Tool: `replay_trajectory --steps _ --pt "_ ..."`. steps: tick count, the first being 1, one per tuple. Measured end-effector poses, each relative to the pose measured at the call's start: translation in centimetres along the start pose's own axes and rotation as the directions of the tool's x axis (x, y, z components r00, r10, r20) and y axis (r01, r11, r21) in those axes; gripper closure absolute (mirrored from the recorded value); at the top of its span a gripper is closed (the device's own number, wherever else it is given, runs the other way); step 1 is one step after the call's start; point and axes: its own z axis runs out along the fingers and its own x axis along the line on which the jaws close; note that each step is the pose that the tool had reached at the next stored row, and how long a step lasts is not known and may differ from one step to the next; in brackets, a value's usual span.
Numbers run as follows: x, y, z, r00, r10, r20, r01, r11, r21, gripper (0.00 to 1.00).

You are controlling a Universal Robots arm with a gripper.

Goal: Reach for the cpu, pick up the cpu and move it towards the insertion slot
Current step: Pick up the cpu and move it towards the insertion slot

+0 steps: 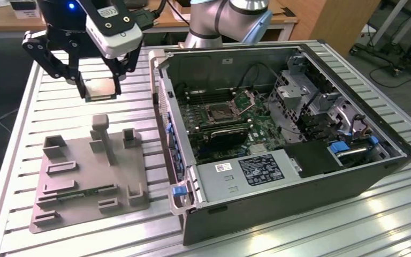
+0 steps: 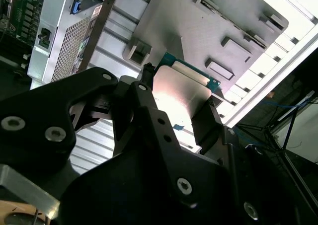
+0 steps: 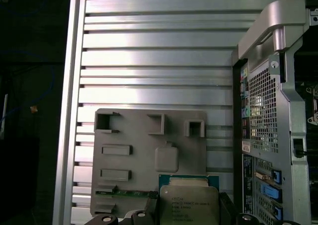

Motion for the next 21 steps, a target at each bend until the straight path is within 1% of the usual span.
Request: replay_trajectory --steps 21 --pt "-0.64 -0.01 0.0 1.0 0.0 0.0 0.0 1.0 -0.0001 0.45"
